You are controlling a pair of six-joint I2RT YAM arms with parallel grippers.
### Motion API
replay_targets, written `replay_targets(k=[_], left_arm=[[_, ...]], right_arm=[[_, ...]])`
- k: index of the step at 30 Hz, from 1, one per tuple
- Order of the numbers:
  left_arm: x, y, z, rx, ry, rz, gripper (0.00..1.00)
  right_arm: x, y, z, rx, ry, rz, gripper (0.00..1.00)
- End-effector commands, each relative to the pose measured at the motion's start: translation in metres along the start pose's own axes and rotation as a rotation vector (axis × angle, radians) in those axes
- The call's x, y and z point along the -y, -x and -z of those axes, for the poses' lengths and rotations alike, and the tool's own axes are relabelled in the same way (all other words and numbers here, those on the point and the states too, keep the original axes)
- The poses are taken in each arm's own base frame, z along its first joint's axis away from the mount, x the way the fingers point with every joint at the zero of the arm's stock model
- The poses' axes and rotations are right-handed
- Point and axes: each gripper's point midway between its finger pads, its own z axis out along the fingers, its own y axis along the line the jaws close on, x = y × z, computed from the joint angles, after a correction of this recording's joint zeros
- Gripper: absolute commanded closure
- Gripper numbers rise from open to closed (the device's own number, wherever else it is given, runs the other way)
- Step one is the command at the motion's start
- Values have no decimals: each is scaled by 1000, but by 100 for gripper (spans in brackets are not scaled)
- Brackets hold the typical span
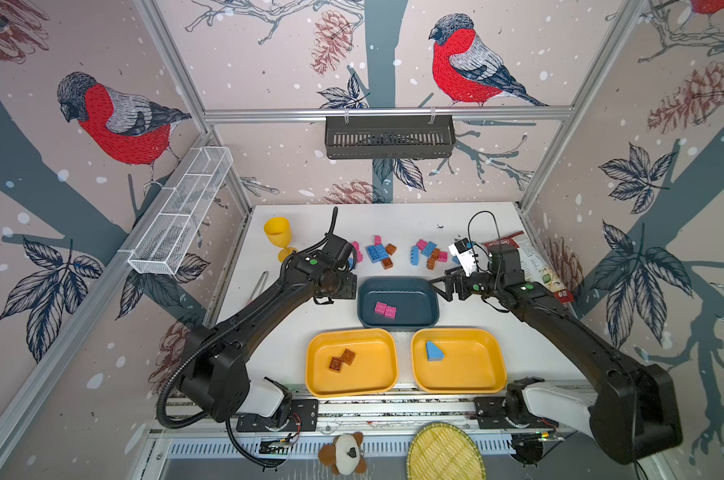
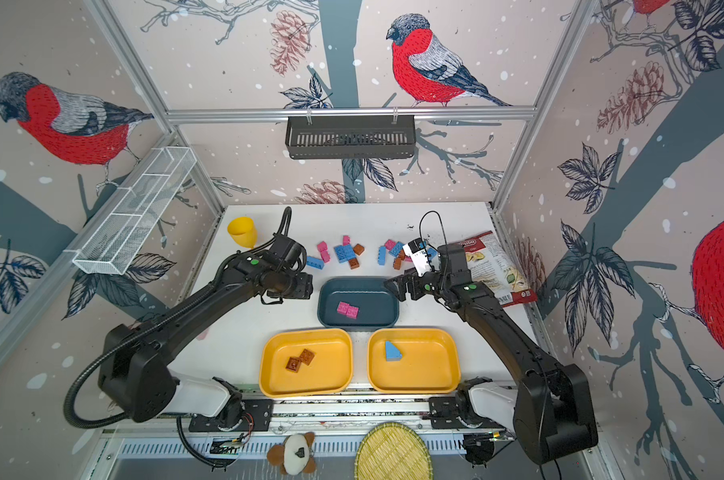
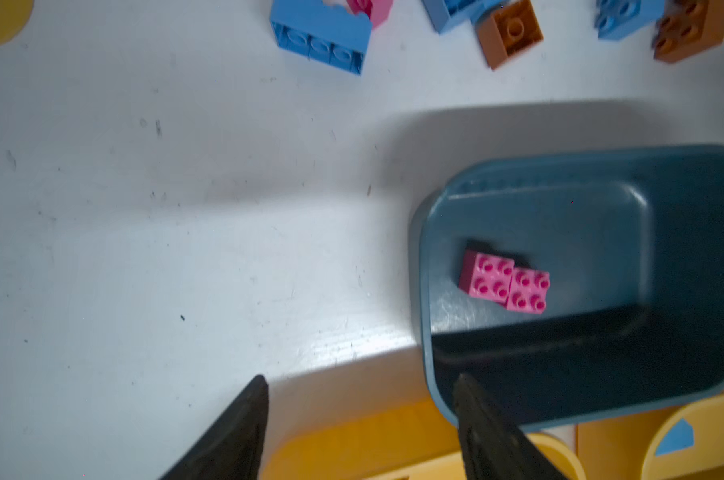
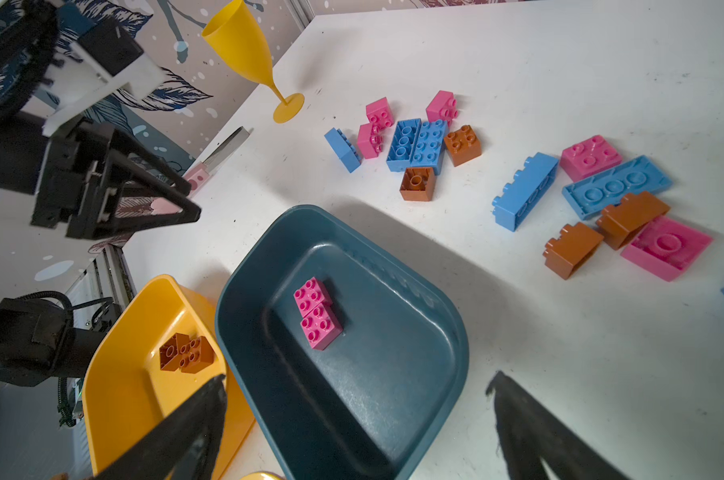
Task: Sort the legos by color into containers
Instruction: 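Return the left gripper to the pile and grasp the light-blue 2x4 brick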
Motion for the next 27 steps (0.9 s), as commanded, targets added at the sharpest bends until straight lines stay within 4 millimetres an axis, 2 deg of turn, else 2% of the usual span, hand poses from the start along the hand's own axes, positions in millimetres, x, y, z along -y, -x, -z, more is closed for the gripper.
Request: replay_targets(k=[1, 4, 7, 10, 17, 20, 27], left_arm=[[-2, 45, -12, 142, 6, 70, 25], [-12, 71, -28, 175, 59, 135, 24], [-14, 95, -38, 235, 76, 229, 22], [-14, 110, -48, 279, 78, 341, 21], [-37, 111, -78, 246, 245, 561, 22], [-43, 104, -97, 216, 289, 642, 23], [-39, 100, -131, 163, 314, 730, 28]], right_arm=[[-1, 10, 0, 34, 8, 23, 1], [1, 11, 0, 30, 5, 21, 1], [2, 12, -1, 32, 9, 17, 0], [3, 12, -3, 30, 17, 12, 0], [7, 10, -3, 30, 11, 4, 0], [9, 8, -3, 31, 12, -1, 1], [14, 4, -2, 27, 7, -11, 0]])
